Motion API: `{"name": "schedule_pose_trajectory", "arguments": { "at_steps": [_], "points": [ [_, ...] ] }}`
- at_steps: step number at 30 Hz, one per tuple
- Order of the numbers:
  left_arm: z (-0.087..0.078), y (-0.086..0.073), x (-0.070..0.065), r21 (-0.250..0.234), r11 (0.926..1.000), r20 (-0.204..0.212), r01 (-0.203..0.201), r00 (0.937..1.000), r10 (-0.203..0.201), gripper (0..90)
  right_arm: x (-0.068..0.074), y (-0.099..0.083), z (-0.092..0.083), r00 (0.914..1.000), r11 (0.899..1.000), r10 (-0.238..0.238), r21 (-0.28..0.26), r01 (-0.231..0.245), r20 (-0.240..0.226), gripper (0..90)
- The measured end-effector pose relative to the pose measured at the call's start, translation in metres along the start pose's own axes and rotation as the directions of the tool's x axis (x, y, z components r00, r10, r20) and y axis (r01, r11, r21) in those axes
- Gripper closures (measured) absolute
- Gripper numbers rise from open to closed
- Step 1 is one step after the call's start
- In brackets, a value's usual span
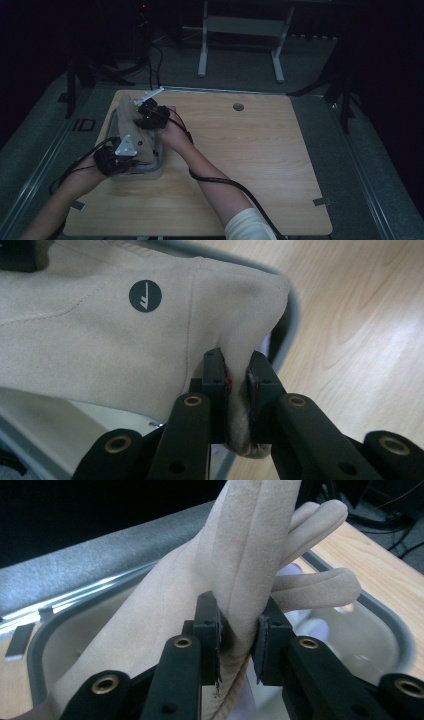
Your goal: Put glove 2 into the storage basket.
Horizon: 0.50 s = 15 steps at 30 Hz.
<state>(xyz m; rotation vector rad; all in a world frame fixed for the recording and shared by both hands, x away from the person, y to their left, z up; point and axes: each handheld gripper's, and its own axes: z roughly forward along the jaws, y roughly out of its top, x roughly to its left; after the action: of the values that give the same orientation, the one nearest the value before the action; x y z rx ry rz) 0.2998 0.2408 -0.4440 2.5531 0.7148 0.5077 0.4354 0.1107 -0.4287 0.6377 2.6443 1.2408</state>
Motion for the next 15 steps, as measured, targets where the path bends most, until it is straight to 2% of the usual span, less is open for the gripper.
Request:
{"name": "schedule_pose_trajectory", "arguments": {
  "at_steps": [2,7,15],
  "points": [
    [0.005,-0.001,0.004,0.013,0.9998,0.018,0.013,0.9997,-0.014,82.0,-0.002,-0.001,0.009,0.9999,1.000,0.012,0.006,-0.012,-0.001,75.6],
    [0.020,-0.001,0.005,0.052,0.9986,0.040,-0.004,0.9992,0.002,82.0,-0.011,-0.013,0.028,0.9990,0.997,0.044,0.062,-0.043,-0.004,75.5],
    [0.031,-0.003,0.006,0.048,0.9988,0.054,0.012,0.9985,-0.014,81.6,-0.025,-0.028,0.040,0.9939,0.987,0.110,0.115,-0.108,-0.012,74.1]
  ]
}}
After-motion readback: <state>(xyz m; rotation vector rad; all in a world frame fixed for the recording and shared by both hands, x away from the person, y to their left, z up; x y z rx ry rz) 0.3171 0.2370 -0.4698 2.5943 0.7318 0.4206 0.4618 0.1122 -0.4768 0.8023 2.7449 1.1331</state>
